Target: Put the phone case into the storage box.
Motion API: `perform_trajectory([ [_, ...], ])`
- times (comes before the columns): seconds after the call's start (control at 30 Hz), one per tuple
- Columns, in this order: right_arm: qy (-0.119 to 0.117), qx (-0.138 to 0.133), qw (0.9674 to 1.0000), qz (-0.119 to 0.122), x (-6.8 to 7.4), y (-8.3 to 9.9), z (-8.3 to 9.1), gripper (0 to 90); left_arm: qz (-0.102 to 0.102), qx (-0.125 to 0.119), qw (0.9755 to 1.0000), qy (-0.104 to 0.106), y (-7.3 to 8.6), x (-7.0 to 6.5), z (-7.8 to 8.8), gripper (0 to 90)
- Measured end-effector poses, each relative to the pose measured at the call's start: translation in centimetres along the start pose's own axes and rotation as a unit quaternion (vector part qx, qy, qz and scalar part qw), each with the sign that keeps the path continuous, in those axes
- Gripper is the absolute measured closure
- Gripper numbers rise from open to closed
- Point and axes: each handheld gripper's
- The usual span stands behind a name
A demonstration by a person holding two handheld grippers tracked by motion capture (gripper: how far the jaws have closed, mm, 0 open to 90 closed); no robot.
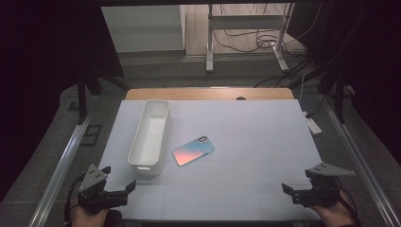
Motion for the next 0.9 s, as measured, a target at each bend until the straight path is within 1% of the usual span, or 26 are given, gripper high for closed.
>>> perform_trajectory([
  [0.03, -0.003, 0.001, 1.0, 0.0, -0.01, -0.03, -0.05, 0.0, -0.002, -0.001, 1.0, 0.0, 0.04, -0.05, 0.02, 1.1],
  [0.23, 0.0, 0.009, 0.9999, 0.007, 0.17, -0.14, -0.23, 0.0, -0.003, 0.0, 1.0, 0.0, 0.08, -0.08, 0.1, 1.2],
  [0.6, 0.001, 0.011, 0.9999, 0.008, 0.24, -0.17, -0.29, 0.0, -0.001, 0.002, 1.0, 0.005, 0.09, -0.02, 0.06, 1.5],
  [0.9, -0.001, 0.013, 0.9998, 0.012, 0.28, -0.24, -0.35, 0.0, -0.004, 0.002, 1.0, 0.006, 0.08, -0.05, 0.08, 1.6],
])
Point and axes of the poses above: each handheld gripper's, and its own axes: z roughly backward along the jaws, y roughly out of its underside, x roughly to its left, and after that the axes turned 8 degrees about y, right-handed
